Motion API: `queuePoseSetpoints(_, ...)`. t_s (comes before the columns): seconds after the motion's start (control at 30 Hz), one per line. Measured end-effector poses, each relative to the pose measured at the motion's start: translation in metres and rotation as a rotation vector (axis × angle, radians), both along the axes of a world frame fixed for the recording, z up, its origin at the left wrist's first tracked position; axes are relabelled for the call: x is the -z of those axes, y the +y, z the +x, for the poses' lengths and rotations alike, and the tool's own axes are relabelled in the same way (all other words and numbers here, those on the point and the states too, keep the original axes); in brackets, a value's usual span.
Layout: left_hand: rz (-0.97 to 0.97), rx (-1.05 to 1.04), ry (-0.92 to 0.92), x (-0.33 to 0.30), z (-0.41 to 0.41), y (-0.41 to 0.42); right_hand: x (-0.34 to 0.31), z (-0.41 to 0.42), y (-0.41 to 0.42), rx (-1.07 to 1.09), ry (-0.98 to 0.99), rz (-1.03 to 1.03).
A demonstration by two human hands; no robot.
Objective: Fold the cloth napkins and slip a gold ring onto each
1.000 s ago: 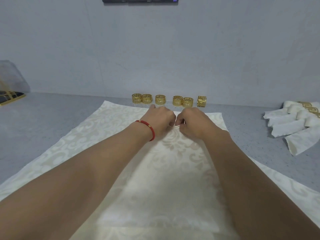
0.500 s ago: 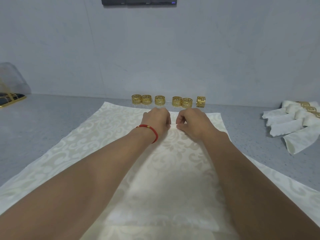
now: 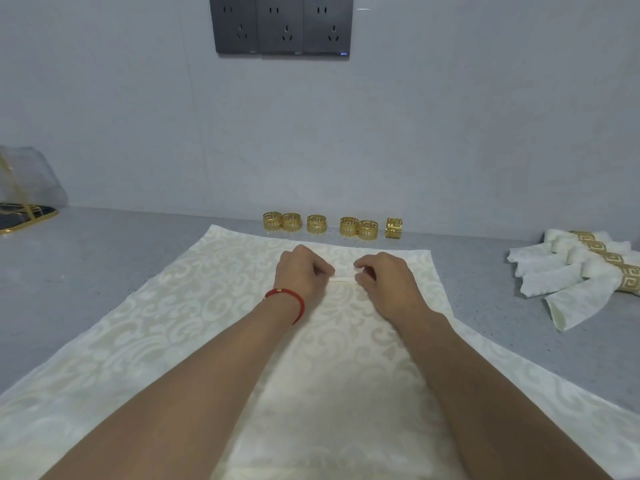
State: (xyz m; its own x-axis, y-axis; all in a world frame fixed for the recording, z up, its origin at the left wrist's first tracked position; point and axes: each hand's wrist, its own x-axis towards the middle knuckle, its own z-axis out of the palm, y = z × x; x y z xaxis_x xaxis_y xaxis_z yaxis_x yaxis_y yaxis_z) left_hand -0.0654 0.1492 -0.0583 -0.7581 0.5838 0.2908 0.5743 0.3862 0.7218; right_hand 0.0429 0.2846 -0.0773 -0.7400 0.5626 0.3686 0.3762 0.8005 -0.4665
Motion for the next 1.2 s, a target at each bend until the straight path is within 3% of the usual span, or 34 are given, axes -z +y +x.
queuePoseSetpoints(0.1,0.005,-0.019,-0.062,0.000,0.001,-0.001,0.002,-0.003,0.002,0.014,-0.004,0.024)
queuePoseSetpoints(0.27,-0.212,0.078,0.101,-0.009,0.003,-0.005,-0.006,0.002,-0.004,0.031,-0.084,0.157)
queuePoseSetpoints(0.43,-0.291,0.084,0.268,-0.010,0.000,-0.007,-0.013,0.005,-0.012,0.023,-0.164,0.410)
queuePoseSetpoints(0.53,-0.391,0.123,0.532,-0.015,0.009,-0.011,-0.017,0.009,-0.015,-0.014,-0.254,0.543)
queuePoseSetpoints(0.6,-0.441,0.196,0.708,-0.018,0.013,-0.012,-0.021,0.011,-0.018,-0.034,-0.315,0.497)
queuePoseSetpoints(0.67,-0.477,0.229,0.767,-0.014,0.013,-0.017,-0.023,0.012,-0.019,-0.023,-0.302,0.379)
queuePoseSetpoints(0.73,-0.369,0.203,0.598,-0.006,0.009,-0.021,-0.020,0.012,-0.017,0.000,-0.214,0.240)
queuePoseSetpoints(0.83,-0.052,0.069,0.214,0.003,0.010,-0.027,-0.015,0.014,-0.008,0.013,-0.098,0.001)
queuePoseSetpoints(0.9,0.019,0.019,0.111,0.006,0.012,-0.029,-0.013,0.016,-0.003,-0.016,-0.121,0.018)
queuePoseSetpoints(0.97,-0.010,0.020,0.153,0.009,0.010,-0.028,-0.015,0.019,0.000,-0.036,-0.156,0.068)
queuePoseSetpoints(1.2,-0.409,0.203,0.637,-0.005,0.005,-0.027,-0.018,0.022,-0.008,-0.085,-0.277,0.465)
